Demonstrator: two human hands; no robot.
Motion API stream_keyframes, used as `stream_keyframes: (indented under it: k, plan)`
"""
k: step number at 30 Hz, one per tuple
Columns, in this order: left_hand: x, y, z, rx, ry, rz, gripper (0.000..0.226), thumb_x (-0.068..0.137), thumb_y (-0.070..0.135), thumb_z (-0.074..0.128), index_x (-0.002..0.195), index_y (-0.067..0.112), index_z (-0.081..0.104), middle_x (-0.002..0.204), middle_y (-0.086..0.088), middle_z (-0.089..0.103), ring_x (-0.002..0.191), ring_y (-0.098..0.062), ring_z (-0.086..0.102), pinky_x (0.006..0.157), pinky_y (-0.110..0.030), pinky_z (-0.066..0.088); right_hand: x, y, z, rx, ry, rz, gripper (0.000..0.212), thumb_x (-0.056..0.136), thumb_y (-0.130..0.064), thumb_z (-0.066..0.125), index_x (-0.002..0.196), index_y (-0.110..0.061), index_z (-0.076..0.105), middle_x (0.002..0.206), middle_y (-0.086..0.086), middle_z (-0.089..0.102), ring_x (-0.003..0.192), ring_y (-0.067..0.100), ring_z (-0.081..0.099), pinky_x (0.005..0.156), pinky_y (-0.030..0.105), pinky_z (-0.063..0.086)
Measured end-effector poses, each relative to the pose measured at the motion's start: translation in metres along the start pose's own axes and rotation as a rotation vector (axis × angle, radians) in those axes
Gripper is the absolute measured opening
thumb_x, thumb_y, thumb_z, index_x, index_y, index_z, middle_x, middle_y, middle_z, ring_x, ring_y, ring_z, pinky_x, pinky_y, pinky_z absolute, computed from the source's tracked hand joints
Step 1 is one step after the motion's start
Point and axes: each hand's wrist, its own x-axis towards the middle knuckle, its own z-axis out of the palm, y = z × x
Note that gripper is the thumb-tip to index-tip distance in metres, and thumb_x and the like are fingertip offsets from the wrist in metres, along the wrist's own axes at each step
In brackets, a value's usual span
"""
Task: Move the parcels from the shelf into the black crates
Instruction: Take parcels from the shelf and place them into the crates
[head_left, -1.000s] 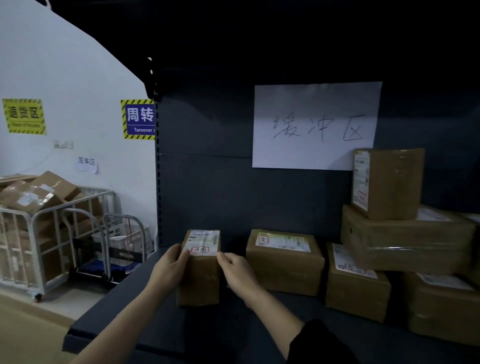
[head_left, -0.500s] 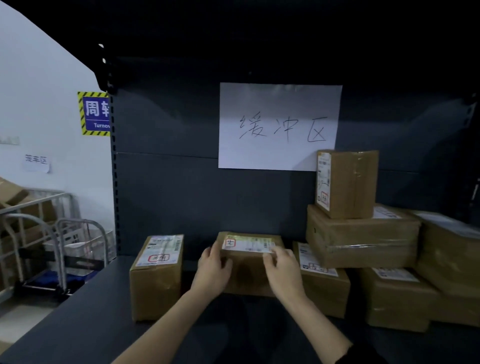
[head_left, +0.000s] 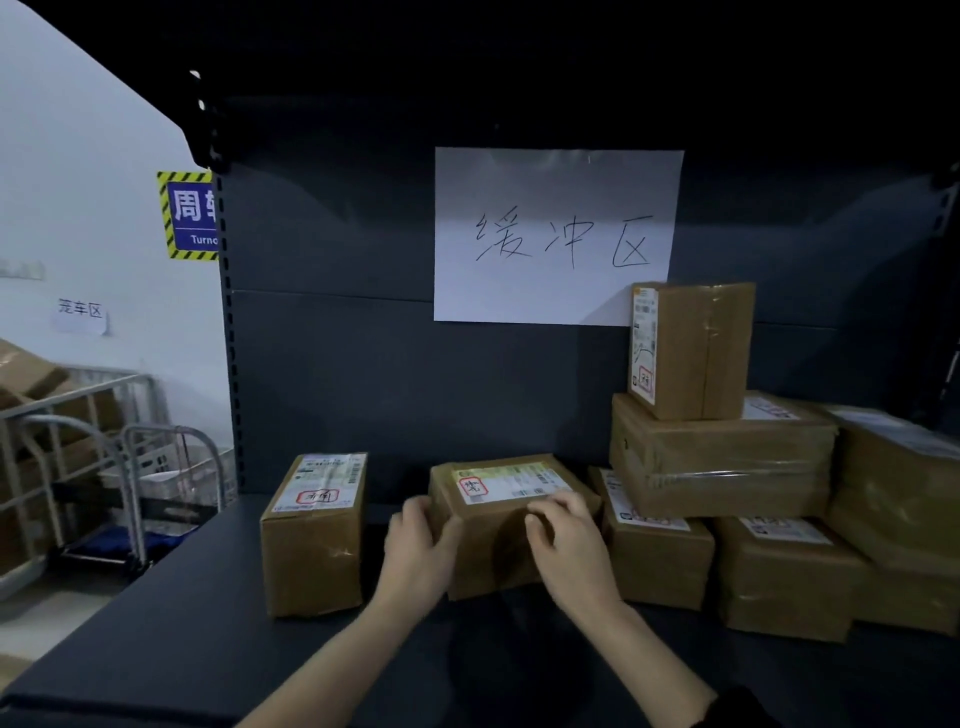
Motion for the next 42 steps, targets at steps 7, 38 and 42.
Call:
stream_keyframes:
  k: [7, 38, 42]
  plan:
    - [0.087, 0.012, 0.004, -0.155, -0.132, -0.185, 0.058, 0.096, 0.028, 0.046, 0.147, 0.013, 0.021, 0.148, -0.01, 0.035, 0.133, -0.03, 0.038, 0.111, -0.043, 0.032, -0.016, 0.008, -0.011, 0.104, -0.099, 0.156, 0.042, 0.098, -0.031, 0.042, 0.137, -0.016, 0.044, 0.135, -0.003, 0.04, 0.117, 0.009, 0.047, 0.099, 0.018, 0.037]
    - [-0.05, 0.01, -0.038, -0.065, 0.039, -0.099, 0.054, 0.093, 0.028, 0.051, 0.142, 0.012, 0.033, 0.138, -0.011, 0.036, 0.123, -0.024, 0.043, 0.1, -0.036, 0.039, -0.016, -0.032, 0.001, 0.462, -0.278, 0.255, 0.048, 0.098, -0.035, 0.04, 0.143, -0.016, 0.038, 0.142, 0.001, 0.046, 0.128, 0.014, 0.044, 0.106, 0.027, 0.036]
    - [-0.048, 0.017, -0.033, 0.023, 0.078, 0.03, 0.052, 0.094, 0.023, 0.05, 0.142, 0.016, 0.032, 0.142, -0.006, 0.033, 0.133, -0.022, 0.032, 0.107, -0.036, 0.033, -0.014, -0.028, -0.011, 0.419, -0.24, 0.22, 0.05, 0.098, -0.035, 0.04, 0.144, -0.016, 0.033, 0.145, 0.003, 0.041, 0.133, 0.015, 0.039, 0.106, 0.025, 0.031]
